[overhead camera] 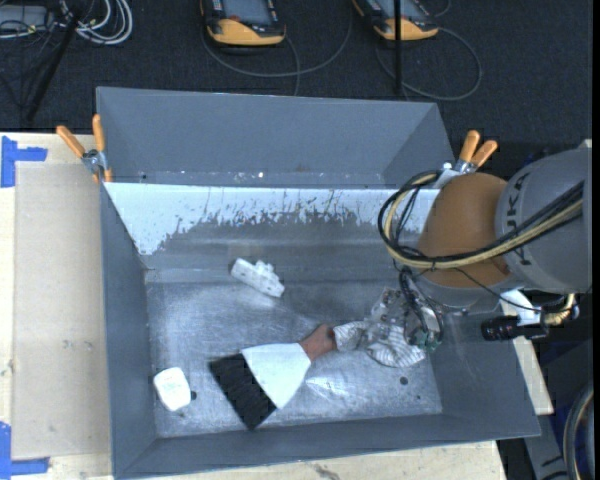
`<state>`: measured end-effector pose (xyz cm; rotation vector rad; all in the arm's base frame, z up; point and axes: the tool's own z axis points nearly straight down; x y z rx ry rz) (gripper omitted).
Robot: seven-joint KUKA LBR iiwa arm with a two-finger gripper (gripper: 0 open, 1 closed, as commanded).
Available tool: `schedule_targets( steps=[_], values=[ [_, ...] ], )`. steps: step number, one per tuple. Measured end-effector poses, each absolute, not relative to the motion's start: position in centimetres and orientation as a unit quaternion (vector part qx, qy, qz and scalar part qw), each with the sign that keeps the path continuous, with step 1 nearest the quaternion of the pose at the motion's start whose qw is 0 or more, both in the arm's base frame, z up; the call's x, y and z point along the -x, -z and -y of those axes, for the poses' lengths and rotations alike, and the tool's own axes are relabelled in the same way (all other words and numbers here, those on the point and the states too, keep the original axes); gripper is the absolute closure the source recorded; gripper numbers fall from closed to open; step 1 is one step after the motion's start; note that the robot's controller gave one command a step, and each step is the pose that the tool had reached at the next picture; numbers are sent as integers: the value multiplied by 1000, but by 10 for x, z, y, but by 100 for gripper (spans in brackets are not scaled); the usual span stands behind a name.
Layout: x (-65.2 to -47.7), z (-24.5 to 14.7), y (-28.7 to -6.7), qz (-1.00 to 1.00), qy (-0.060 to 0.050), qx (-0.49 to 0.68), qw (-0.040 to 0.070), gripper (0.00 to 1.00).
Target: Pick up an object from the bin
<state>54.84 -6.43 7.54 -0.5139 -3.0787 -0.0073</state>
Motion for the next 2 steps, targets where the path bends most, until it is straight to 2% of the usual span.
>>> schedule_targets(
  steps=[2],
  values=[
    [-548,64,-79,986,2,165,9,100]
  ],
)
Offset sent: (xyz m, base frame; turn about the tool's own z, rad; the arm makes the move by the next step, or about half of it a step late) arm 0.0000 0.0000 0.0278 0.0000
